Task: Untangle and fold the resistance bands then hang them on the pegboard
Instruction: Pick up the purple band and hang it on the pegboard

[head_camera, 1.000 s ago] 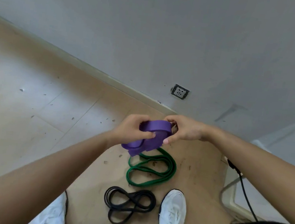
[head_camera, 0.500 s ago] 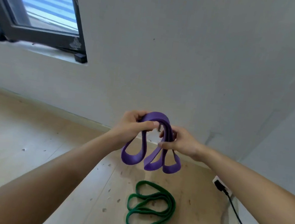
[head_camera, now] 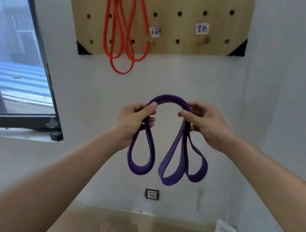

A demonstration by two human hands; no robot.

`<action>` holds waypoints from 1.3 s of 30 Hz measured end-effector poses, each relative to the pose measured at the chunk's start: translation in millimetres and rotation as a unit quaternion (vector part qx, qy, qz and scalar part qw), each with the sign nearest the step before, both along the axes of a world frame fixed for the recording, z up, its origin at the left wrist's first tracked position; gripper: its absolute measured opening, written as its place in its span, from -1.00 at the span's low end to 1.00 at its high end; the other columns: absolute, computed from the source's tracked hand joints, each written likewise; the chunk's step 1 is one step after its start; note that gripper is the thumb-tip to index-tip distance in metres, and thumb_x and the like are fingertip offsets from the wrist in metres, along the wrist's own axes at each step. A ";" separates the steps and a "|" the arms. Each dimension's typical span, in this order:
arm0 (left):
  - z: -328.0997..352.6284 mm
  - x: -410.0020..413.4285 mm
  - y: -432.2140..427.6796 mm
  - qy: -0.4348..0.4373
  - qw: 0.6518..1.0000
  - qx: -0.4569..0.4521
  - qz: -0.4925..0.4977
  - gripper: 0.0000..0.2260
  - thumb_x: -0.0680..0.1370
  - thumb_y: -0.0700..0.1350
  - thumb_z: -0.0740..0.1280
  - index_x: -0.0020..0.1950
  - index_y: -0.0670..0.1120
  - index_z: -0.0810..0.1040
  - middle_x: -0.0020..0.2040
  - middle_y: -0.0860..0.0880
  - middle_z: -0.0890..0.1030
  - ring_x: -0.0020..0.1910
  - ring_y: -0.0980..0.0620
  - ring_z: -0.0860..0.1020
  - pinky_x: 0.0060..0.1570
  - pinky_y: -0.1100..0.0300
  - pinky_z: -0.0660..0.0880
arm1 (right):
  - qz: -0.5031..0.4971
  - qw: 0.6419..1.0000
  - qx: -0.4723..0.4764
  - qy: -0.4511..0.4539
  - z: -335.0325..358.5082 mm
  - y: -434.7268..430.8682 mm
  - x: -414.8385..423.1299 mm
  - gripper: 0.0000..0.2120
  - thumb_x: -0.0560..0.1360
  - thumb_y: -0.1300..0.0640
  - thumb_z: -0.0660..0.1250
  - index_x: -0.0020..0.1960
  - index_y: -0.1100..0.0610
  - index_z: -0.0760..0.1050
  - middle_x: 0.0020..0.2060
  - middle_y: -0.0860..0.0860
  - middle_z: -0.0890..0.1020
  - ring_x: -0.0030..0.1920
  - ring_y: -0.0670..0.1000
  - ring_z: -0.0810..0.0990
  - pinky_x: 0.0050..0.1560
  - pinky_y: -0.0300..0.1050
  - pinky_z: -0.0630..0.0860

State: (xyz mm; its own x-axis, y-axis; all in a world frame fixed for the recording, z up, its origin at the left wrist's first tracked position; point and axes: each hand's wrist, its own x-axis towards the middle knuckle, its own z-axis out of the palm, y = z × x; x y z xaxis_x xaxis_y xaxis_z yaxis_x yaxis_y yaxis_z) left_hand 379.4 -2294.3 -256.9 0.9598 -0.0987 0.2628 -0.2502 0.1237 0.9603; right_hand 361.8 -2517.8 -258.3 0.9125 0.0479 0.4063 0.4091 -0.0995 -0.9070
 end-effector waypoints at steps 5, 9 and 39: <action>53.3 18.8 -39.8 -0.052 0.999 0.006 0.001 -0.71 0.58 0.01 0.44 0.16 -0.18 0.63 -0.05 -0.09 0.62 -0.15 -0.01 0.60 -0.04 0.15 0.61 | -0.067 0.994 0.036 -0.082 61.3 -18.1 13.8 -0.77 0.55 0.14 0.44 0.19 0.15 0.59 0.00 0.16 0.71 -0.06 -0.01 0.65 -0.22 -0.10 0.51; 93.9 32.5 -66.3 -0.099 0.995 0.001 0.009 -0.72 0.61 0.01 0.40 0.22 -0.13 0.58 0.01 -0.08 0.62 -0.08 -0.02 0.64 0.07 0.09 0.63 | -0.112 0.982 0.074 -0.135 102.5 -28.0 25.1 -0.78 0.57 0.10 0.41 0.19 0.14 0.59 -0.03 0.11 0.73 0.03 0.03 0.69 -0.20 -0.07 0.50; 124.4 89.1 -86.9 -0.097 0.968 0.225 0.061 -0.81 0.58 -0.10 0.42 0.19 -0.07 0.65 0.08 -0.02 0.67 0.10 -0.04 0.62 0.15 0.06 0.57 | -0.269 0.924 -0.244 -0.122 75.6 -66.0 66.9 -0.36 0.53 0.13 0.44 0.53 -0.03 0.26 0.44 -0.03 0.33 0.39 0.01 0.36 0.37 0.01 0.44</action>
State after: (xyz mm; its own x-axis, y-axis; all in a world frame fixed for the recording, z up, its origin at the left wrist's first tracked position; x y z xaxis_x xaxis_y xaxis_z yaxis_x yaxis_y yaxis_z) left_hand 468.5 -2381.3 -132.5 0.9088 -0.1341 0.3951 -0.4167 -0.3377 0.8440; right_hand 428.7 -2583.8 -182.8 0.7411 -0.1538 0.6535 0.3681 -0.7210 -0.5870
